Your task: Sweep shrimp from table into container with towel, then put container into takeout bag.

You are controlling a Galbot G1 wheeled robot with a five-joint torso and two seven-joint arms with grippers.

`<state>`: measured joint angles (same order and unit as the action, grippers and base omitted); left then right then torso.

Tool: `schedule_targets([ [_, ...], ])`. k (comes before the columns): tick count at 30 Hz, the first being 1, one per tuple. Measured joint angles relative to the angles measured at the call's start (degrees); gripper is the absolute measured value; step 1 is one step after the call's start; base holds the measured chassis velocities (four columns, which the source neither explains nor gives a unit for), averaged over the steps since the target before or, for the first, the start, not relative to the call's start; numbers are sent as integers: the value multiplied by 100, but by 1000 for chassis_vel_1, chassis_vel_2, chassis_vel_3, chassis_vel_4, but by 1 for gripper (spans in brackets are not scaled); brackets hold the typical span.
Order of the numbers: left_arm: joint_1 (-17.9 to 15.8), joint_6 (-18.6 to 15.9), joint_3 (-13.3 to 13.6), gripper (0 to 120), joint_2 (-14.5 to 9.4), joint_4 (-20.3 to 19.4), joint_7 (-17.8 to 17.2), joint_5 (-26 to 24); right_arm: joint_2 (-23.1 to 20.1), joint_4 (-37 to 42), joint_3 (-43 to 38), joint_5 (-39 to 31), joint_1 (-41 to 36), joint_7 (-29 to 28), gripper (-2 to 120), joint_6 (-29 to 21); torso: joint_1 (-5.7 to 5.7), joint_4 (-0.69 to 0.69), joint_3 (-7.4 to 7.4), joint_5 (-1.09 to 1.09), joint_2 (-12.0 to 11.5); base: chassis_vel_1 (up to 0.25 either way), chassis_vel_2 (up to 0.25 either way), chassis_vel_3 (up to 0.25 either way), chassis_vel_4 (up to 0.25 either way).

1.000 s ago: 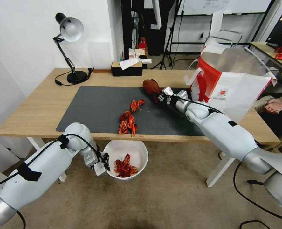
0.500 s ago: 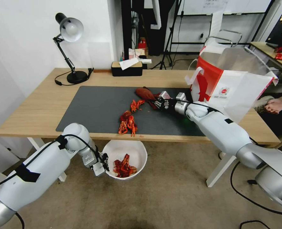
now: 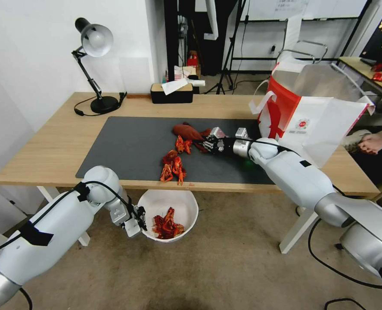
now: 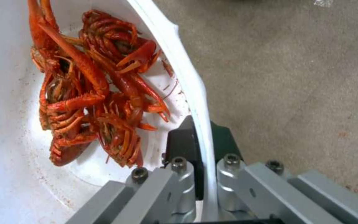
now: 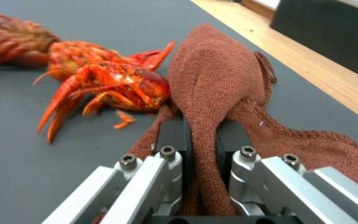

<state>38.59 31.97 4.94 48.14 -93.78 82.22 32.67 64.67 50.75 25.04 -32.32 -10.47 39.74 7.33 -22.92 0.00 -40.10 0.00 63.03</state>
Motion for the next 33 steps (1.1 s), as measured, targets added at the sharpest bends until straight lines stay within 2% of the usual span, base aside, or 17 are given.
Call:
schedule_targets([
  [9,29,3,-44,0,-88,-37,-11,-5,-165,327,93,-27,-90,261,8,119,0,0,-1,0,0,0,0,0,0],
  [20,38,-3,-1,0,-92,-60,-112,-7,-387,851,232,-94,-247,160,8,52,1,0,0,0,-1,0,0,0,0],
  [25,-194,-12,114,0,37,171,-182,-9,-464,1171,309,-119,-318,78,8,-45,0,0,-1,0,-1,0,0,0,0],
  [33,-537,-52,310,0,114,316,-178,-76,-505,1332,341,-133,-370,70,8,-67,0,-1,-1,0,-1,0,0,0,0],
])
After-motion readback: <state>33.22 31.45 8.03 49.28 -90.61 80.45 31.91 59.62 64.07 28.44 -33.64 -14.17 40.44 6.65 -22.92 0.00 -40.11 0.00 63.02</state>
